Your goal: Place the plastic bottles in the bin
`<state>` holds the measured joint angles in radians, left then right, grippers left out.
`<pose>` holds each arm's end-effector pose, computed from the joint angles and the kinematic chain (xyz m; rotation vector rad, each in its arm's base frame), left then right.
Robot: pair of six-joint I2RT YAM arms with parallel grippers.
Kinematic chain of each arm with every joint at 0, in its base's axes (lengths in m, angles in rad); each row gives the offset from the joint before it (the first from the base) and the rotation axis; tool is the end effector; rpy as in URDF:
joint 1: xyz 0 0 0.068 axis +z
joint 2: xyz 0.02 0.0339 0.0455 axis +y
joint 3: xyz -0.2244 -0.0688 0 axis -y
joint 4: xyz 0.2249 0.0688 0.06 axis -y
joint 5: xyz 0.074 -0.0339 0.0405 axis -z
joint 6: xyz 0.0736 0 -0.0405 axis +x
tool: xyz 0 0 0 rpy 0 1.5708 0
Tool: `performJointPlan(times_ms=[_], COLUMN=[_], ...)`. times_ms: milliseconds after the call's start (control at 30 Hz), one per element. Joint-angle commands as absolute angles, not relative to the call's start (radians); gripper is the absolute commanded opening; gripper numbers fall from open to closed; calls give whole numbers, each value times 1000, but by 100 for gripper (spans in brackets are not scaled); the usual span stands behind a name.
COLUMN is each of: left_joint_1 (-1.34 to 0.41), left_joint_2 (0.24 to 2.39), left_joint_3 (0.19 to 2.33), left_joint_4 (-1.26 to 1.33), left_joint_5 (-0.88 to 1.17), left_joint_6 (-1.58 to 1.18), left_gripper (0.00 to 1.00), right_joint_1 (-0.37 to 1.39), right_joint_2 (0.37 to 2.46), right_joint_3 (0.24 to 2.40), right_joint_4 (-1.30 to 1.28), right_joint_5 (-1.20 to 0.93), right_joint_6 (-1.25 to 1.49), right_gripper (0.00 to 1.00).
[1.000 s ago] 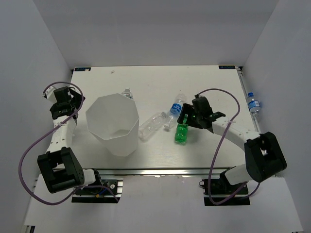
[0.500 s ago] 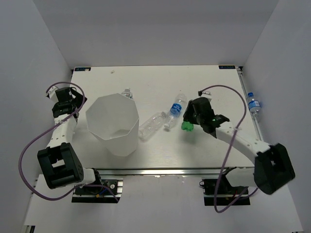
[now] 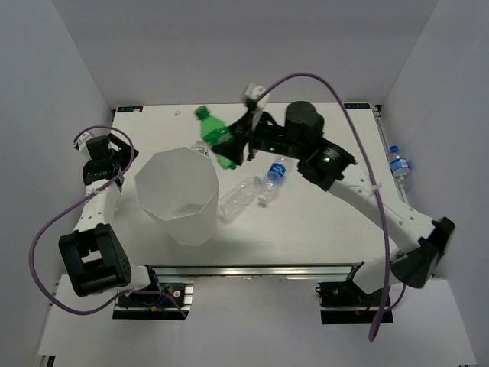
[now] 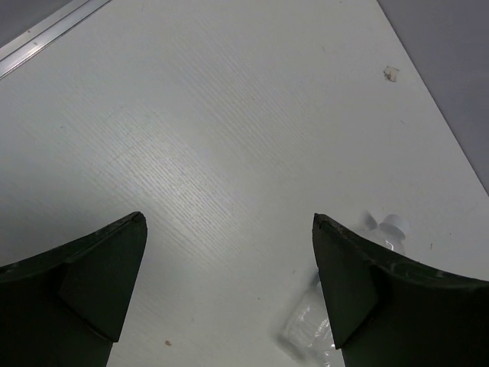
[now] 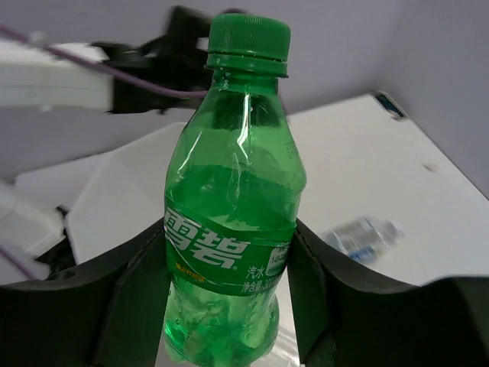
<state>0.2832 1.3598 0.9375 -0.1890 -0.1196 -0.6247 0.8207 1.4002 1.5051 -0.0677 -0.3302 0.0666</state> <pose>0.3078 0.0987 0.2111 -1.0155 1.9266 -0.0640 0.2162 0.2671 0.4232 -0.8418 1.3783 0.9485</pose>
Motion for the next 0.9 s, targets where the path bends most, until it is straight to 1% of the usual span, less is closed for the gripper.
performJointPlan(times_ms=[0,100,200,233,267,300,333,433,600,700,833,867], left_joint_1=[282,282,282,281,282,281,278,250,144,94,52,42], left_joint_2=[1338,1330,1348,1359,1383,1399,1414,1480,1619,1690,1753,1762], left_joint_3=[921,916,923,933,939,946,957,977,1081,1144,1189,1196], left_joint_4=[-124,-118,-106,-101,-95,-91,-86,-75,-112,-132,-133,-129], left_joint_5=[-58,-43,-2,61,89,115,138,170,132,103,77,77], left_joint_6=[-606,-606,-606,-606,-606,-606,-607,-612,-595,-592,-598,-601], left_gripper=[98,98,98,98,98,98,98,98,98,98,98,98], right_joint_1=[916,959,986,989,989,989,989,989,986,976,945,937], right_joint_2=[1543,1655,1745,1759,1772,1785,1786,1764,1678,1605,1491,1438], right_joint_3=[1673,1775,1864,1876,1897,1907,1916,1904,1846,1770,1632,1561], right_joint_4=[-153,-201,-290,-304,-316,-337,-345,-338,-307,-281,-239,-230], right_joint_5=[-576,-627,-615,-611,-600,-574,-563,-528,-402,-341,-247,-229], right_joint_6=[-107,-110,-123,-121,-117,-112,-112,-114,-106,-100,-77,-63], right_gripper=[30,30,36,44,49,61,66,89,89,89,89,89])
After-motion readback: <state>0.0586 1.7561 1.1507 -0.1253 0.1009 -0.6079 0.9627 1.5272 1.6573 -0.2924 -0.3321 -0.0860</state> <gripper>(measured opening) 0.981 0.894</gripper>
